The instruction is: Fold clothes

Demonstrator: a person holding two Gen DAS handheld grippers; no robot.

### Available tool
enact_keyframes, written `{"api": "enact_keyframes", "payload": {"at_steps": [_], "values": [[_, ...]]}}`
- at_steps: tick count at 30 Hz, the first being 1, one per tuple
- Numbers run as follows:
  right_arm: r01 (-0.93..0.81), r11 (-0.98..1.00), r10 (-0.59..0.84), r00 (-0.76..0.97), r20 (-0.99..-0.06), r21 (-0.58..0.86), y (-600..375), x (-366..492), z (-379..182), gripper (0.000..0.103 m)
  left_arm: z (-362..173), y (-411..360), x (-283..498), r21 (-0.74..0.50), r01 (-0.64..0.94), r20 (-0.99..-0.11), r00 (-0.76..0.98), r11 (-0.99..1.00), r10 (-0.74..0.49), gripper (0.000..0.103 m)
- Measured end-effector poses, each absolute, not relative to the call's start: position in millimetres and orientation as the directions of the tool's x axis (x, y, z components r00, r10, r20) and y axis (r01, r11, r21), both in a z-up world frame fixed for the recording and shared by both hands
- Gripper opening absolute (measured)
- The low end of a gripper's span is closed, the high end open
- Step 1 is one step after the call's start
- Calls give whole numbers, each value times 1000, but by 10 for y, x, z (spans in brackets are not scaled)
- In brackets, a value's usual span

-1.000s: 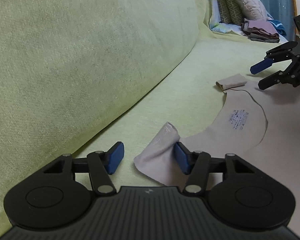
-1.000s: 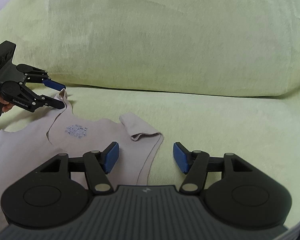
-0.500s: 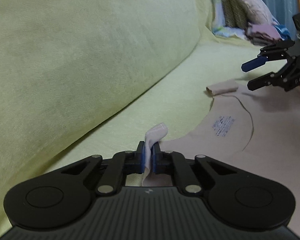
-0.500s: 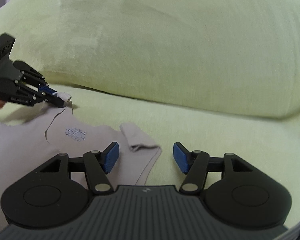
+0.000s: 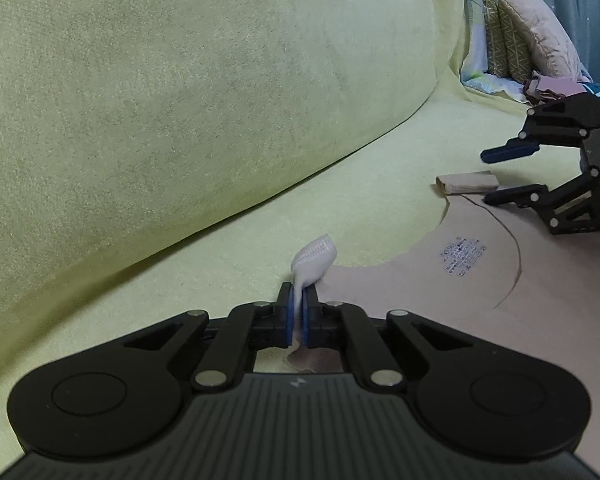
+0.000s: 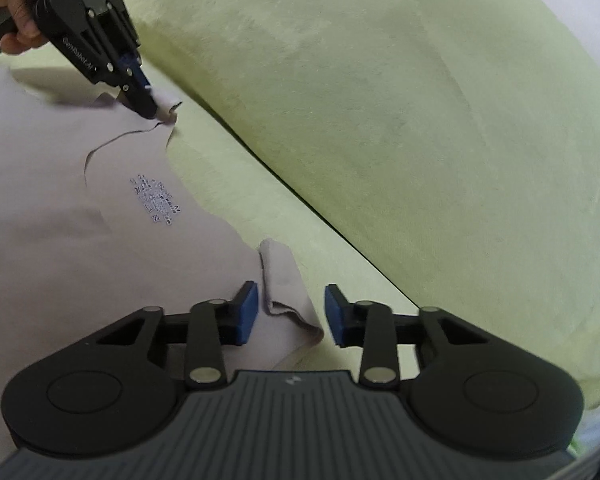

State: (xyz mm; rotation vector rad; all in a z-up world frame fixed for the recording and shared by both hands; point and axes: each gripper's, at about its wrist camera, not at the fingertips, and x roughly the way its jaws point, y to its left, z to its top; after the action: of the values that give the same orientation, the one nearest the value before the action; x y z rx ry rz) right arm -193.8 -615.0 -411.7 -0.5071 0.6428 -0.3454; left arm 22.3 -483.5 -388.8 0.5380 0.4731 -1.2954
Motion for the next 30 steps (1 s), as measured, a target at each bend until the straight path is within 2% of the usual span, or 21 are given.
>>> {"api": "enact_keyframes", "payload": {"at_steps": [3,11,16,26,30], "values": [[142,824,-452,748,-486,-548,-6123,-1914,-4152,1,-3907,-4813,229,83,975,-599,212,204,-772,2],[260,830,-494,753,-434,-494,-6225,-1983,-4072,1,-3878,-4737,135,85,952,-558,291,295,-777,0],[277,877,-451,757,-473,-393,-6426,-1841,-4019,1,-3813,-4700,233,93,932,-559,341,351,-756,0],[229,904,-397,762,-511,-361,-6796,-1532,-4064,1,-3865,-4810,401,85,904,-571,389,419,-723,0],[213,917,-377,739,-557,-338,-6859,-1423,-4155,1,-3923,-4866,429,79,904,-593,382,420,-709,0]]}}
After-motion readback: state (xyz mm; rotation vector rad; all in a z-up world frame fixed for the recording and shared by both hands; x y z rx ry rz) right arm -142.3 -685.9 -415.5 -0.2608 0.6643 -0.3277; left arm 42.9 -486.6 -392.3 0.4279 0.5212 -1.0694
